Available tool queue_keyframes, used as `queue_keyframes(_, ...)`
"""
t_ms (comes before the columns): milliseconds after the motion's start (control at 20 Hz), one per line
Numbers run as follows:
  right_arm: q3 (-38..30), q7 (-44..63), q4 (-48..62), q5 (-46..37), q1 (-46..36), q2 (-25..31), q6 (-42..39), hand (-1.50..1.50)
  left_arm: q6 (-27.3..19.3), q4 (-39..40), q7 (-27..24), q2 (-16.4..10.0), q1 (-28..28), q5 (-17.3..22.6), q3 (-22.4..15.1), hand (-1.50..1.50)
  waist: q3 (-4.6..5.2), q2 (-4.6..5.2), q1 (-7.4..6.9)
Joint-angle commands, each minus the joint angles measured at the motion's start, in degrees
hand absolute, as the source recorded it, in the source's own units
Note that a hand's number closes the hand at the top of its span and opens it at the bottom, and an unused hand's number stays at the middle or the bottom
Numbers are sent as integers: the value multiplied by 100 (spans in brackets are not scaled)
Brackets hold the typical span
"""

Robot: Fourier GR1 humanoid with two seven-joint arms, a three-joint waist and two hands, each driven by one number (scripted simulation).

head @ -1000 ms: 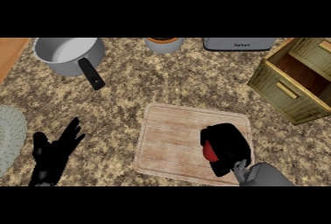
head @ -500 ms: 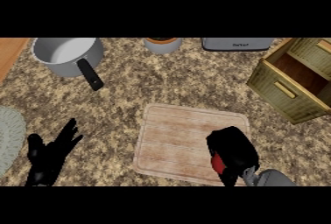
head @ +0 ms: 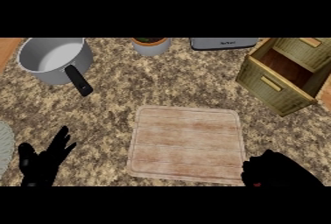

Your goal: Pick the tomato from the cutting board and place it in the basket

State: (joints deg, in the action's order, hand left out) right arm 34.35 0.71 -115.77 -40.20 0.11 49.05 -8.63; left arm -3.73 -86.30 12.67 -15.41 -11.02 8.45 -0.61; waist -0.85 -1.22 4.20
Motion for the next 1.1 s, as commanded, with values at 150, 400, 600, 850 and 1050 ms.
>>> queue_keyframes(150, -1165, -576, -1123, 2787, 889, -590, 449, 150, -15, 49, 242, 4, -311, 58, 21, 0, 57, 88, 169)
queue_keyframes(400, -2763, -348, -1707, 4484, 979, -287, 251, 150, -72, -42, 243, 94, -334, 4, -63, 0, 81, 93, 72)
queue_keyframes(600, -4205, 114, -1418, 5632, 697, 77, 95, 150, 59, -28, 263, 51, -315, 17, -122, 0, 93, 109, -63)
queue_keyframes(850, -5721, 603, -444, 7169, 145, 730, -387, 150, 11, 70, 247, 80, -139, -109, -190, 0, 98, 109, -171)
queue_keyframes(1050, -6503, 1022, 846, 8160, -518, 1601, -1047, 150, 125, 49, 358, 93, 79, -46, -248, 0, 95, 131, -362)
